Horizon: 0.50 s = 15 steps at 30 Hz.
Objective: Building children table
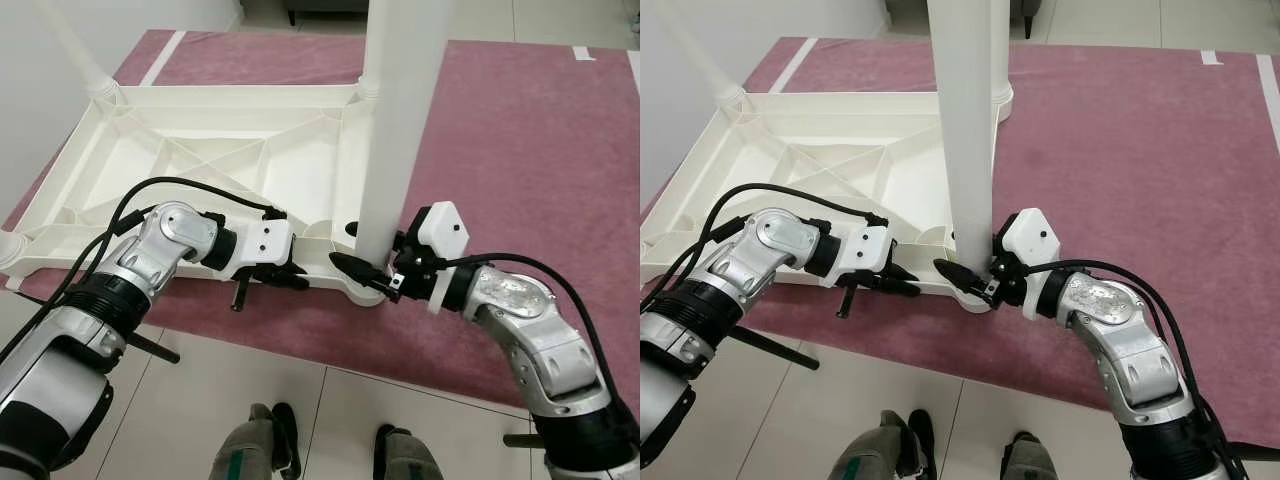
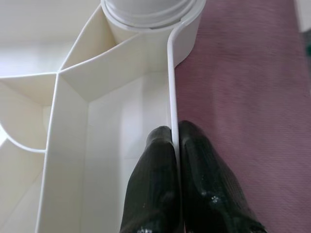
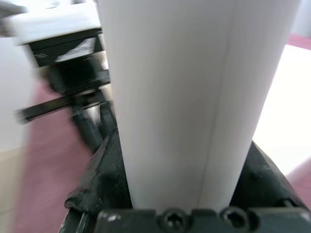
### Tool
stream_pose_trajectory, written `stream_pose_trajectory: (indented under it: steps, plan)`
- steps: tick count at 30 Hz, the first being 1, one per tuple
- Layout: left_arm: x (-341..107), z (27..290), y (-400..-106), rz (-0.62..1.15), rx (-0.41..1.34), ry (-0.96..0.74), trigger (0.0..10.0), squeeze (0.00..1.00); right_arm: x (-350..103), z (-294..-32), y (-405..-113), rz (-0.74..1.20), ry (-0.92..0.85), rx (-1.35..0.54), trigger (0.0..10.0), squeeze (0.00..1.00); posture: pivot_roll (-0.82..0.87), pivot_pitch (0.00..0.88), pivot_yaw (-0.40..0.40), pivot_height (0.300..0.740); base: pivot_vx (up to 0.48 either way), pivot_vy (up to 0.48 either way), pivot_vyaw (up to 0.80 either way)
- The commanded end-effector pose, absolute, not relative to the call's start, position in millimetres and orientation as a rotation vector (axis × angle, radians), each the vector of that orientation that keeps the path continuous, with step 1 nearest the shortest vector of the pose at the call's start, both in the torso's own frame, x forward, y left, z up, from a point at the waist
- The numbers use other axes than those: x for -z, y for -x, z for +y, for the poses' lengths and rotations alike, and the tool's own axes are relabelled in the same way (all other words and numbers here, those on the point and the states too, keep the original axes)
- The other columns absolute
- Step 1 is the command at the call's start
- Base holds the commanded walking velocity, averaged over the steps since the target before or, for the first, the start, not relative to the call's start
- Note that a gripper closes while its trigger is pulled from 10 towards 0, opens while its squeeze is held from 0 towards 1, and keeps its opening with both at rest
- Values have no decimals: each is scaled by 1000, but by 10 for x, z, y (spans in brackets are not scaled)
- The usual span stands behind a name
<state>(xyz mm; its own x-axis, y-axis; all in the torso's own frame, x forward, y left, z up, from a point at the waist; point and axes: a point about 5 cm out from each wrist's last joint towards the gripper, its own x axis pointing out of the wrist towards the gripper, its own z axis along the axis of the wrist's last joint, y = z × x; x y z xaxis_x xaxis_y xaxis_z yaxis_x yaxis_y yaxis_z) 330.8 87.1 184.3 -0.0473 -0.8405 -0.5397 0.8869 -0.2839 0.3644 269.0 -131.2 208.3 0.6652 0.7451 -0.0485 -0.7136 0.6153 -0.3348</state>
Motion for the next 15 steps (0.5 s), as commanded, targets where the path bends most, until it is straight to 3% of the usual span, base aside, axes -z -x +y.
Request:
stream_pose_trajectory:
  steps: [1, 4, 5, 8, 11, 15]
  plan:
    - [-1976, 688, -3272, 0, 1777, -817, 0, 0, -1854, -1476, -2844, 34, 367, -627, 0, 0, -70, 201, 158, 740, 0, 0, 0]
    - [-2023, 476, -3340, -42, 1727, -764, 0, 0, -1728, -1607, -2955, 120, 324, -369, 0, 0, -77, 202, 165, 740, 0, 0, 0]
    - [-2023, 476, -3340, -42, 1727, -764, 0, 0, -1728, -1607, -2955, 120, 324, -369, 0, 0, -77, 202, 165, 740, 0, 0, 0]
    - [-2074, 294, -3400, -74, 1672, -724, 0, 0, -1641, -1744, -3007, 184, 222, -75, 0, 0, -82, 199, 170, 740, 0, 0, 0]
    - [-2085, 231, -3416, -84, 1651, -717, 0, 0, -1622, -1782, -3002, 196, 175, 23, 0, 0, -83, 198, 172, 740, 0, 0, 0]
    - [-2085, 82, -3434, -93, 1626, -716, 0, 0, -1573, -1869, -2918, 202, 63, 325, 0, 0, -87, 196, 173, 740, 0, 0, 0]
